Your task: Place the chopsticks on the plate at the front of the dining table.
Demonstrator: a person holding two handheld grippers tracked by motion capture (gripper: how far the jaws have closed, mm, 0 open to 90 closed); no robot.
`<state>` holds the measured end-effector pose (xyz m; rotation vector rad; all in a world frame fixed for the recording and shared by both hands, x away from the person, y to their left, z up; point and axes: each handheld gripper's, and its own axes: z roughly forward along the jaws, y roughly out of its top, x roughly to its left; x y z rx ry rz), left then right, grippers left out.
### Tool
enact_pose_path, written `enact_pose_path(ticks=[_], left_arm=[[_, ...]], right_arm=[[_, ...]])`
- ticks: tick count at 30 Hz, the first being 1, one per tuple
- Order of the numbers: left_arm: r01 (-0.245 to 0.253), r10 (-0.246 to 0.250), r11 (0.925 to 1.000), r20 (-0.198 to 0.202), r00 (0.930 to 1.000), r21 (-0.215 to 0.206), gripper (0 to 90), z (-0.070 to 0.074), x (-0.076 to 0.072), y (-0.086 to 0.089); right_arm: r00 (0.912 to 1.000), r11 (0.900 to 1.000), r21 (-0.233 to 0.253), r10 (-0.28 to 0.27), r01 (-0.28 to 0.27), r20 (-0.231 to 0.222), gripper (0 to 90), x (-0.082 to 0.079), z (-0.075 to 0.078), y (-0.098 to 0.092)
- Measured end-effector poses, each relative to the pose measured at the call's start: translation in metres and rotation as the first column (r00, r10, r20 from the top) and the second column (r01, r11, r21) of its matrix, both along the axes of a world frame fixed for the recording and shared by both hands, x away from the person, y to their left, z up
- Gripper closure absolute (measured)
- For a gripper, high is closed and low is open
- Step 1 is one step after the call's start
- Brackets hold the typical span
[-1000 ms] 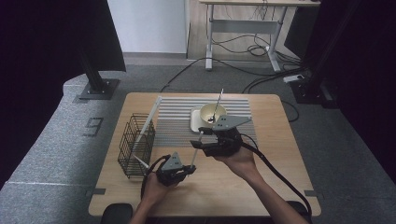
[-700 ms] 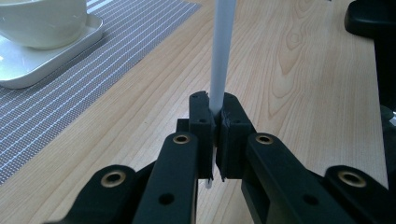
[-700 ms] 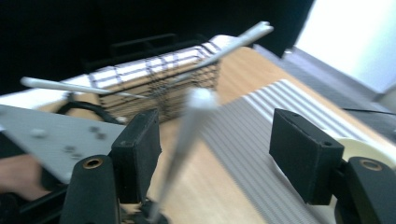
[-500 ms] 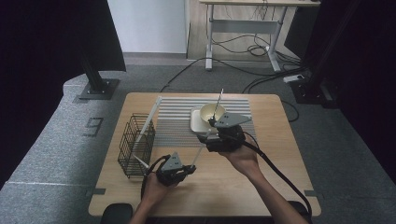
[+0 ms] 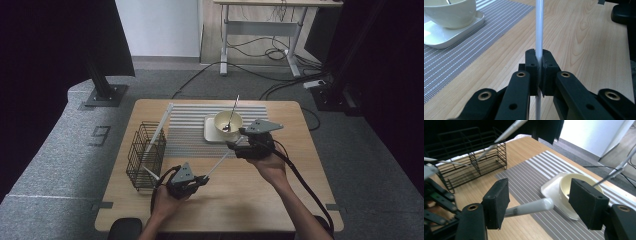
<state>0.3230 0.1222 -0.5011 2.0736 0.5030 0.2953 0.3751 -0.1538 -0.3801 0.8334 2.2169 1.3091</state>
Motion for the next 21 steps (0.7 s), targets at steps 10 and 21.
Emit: enact_pose_path(ticks=[10,21], left_arm=[[-0.019,0.019,0.9998,0.018,0.9997,0.004,85.2,0.001,-0.001,0.001],[-0.024,0.024,0.9996,0.012,0.9996,0.011,85.2,0.001,-0.001,0.001]], right_arm=[[0.9971,0.999,0.008,-0.037,0.037,-0.066,32.0,0.018,-0.029,-0.02],[0.9947,0.999,0.001,-0.047,0.048,-0.091,30.9,0.025,-0.046,-0.028]])
